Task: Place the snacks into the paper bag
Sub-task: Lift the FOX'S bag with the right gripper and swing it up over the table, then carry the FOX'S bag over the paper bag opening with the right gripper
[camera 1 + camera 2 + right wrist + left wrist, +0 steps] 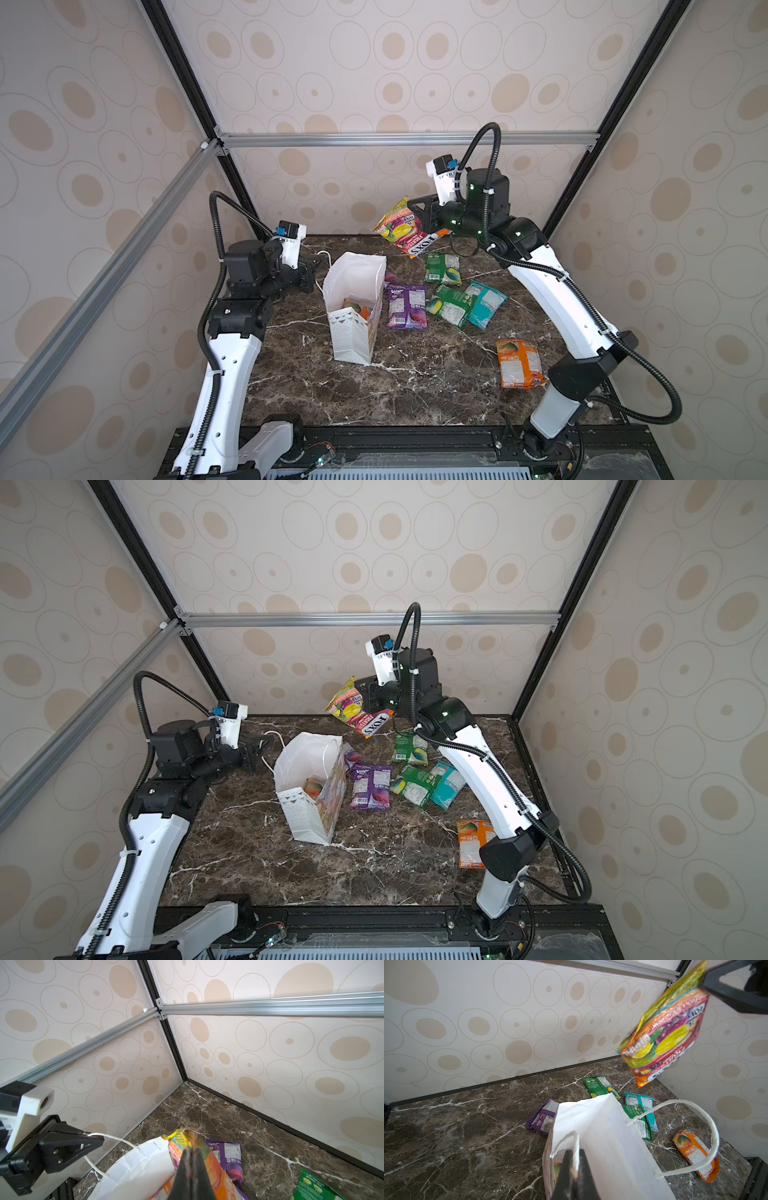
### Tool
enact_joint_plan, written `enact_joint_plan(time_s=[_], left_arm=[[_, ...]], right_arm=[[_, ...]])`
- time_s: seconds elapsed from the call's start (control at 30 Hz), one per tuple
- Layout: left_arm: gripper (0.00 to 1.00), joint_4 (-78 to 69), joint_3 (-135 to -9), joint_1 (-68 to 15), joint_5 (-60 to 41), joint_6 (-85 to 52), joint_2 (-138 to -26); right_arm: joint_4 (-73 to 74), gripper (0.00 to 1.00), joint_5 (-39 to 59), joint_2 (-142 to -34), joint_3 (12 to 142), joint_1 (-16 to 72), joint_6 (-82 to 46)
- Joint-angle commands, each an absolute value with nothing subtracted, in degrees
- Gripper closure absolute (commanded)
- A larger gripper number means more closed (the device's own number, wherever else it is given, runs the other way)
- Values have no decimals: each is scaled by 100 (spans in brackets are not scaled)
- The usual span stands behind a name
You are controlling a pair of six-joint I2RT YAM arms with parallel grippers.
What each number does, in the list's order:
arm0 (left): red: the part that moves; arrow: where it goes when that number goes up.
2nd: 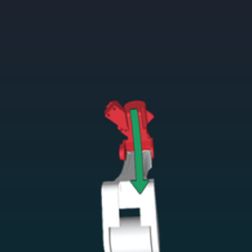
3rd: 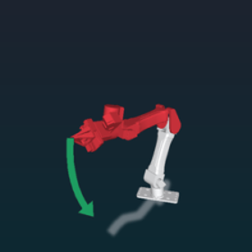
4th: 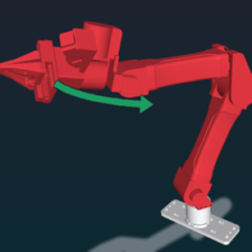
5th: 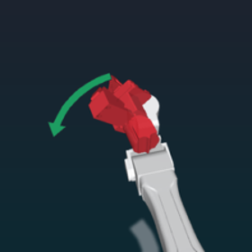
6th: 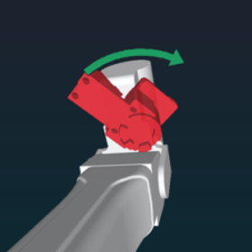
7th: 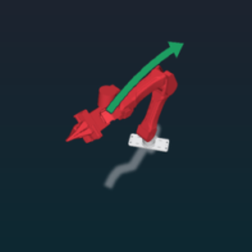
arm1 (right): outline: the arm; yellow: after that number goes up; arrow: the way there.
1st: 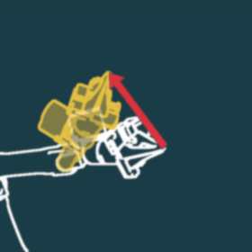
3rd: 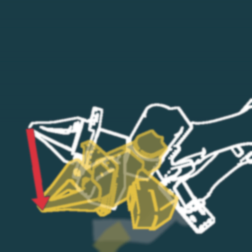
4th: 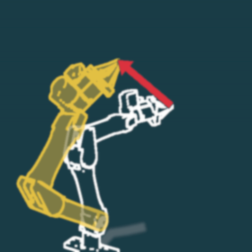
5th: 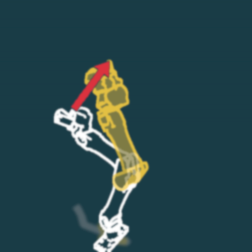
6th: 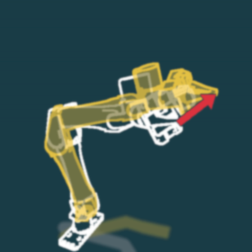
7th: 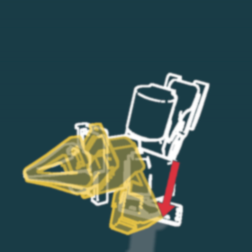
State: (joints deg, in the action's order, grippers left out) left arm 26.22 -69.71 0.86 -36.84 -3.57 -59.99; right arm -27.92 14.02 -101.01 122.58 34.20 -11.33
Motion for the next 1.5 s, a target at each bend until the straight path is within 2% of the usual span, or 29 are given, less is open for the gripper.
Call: enact_joint_plan(time_s=[0.0,0.2,0.4,0.63,0.97,1.47], left_arm=[[100,2447,-7031,78,-3775,-360,-5950],[100,2410,-7005,75,-3771,-378,-5926],[100,2432,-7014,79,-3753,-360,-5957],[100,2424,-7005,85,-3744,-361,-5941],[100,2420,-7005,105,-3734,-350,-5907],[100,2452,-7005,123,-3613,-318,-5889]], right_arm=[[-2540,100,1599,-10286,12917,3572,-1039],[-2644,100,1744,-10963,14106,3866,-981],[-2382,100,1844,-11152,14206,4085,-1076],[-2277,100,2081,-11209,13874,4314,-928],[-1674,100,2205,-10639,12412,4310,-876],[-1784,100,2257,-10257,11823,4315,-647]])
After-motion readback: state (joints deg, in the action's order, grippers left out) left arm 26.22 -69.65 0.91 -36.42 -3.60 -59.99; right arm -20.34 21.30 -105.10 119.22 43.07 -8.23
